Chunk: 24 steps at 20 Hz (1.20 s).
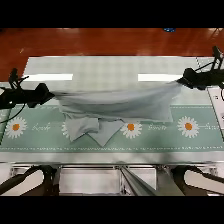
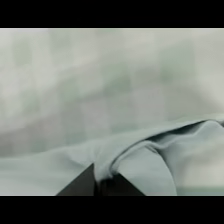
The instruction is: Fold the shirts.
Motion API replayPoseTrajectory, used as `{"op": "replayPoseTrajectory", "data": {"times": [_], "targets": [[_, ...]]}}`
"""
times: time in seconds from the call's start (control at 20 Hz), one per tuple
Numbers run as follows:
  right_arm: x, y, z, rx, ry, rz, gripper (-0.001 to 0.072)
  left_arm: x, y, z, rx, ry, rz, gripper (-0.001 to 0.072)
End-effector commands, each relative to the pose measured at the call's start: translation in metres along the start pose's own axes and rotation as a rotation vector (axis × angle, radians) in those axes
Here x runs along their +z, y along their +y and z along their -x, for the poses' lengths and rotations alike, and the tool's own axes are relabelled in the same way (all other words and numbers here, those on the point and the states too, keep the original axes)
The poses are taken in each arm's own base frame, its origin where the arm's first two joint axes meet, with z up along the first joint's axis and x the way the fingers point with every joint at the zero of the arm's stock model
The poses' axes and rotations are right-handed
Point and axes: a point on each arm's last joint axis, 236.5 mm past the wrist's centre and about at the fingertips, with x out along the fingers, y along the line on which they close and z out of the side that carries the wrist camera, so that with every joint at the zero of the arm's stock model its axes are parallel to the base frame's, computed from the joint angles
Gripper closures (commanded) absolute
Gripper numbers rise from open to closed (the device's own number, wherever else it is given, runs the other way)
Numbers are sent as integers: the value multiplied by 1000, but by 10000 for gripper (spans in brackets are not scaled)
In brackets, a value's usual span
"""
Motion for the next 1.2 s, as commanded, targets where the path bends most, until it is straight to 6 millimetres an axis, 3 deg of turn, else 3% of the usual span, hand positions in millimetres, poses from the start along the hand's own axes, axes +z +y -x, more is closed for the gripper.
{"op": "replayPoseTrajectory", "data": {"times": [0.0, 0.1, 0.15, 0.2, 0.25, 0.3, 0.4, 0.5, 0.65, 0.75, 0.9, 1.0, 1.15], "targets": [[32, -1, -45, 82, 11, -98, 687, 32, 4, -33, -9, 12, 44, 686], [37, -2, -55, 99, 15, -154, 685, 42, 0, -40, -12, 11, 35, 686], [38, -5, -58, 94, 12, -159, 590, 46, -1, -41, -14, 6, 30, 684], [37, -6, -59, 89, 15, -157, 368, 49, -3, -41, -16, 3, 16, 592], [37, -7, -58, 90, 17, -148, 296, 52, -4, -40, -17, -2, 6, 305], [36, -9, -53, 92, 24, -154, 295, 53, -4, -36, -18, 3, 1, 197], [35, -19, -31, 98, 40, -169, 296, 58, 1, -20, -19, 35, 1, 197], [25, -45, 1, 60, 79, -172, 297, 50, 18, 0, -11, 107, 29, 197], [-13, -98, 36, -95, 160, -176, 303, -2, 61, 9, 72, 295, 66, 198], [-47, -118, 40, -132, 177, -224, 303, -31, 69, 0, 56, 357, 102, 198], [-87, -128, 32, -148, 184, -262, 303, -48, 66, -16, 20, 363, 165, 198], [-100, -126, 27, -133, 202, -272, 303, -53, 63, -23, 16, 377, 162, 198], [-103, -124, 26, -122, 208, -280, 303, -67, 57, -36, 20, 431, 143, 198]]}}
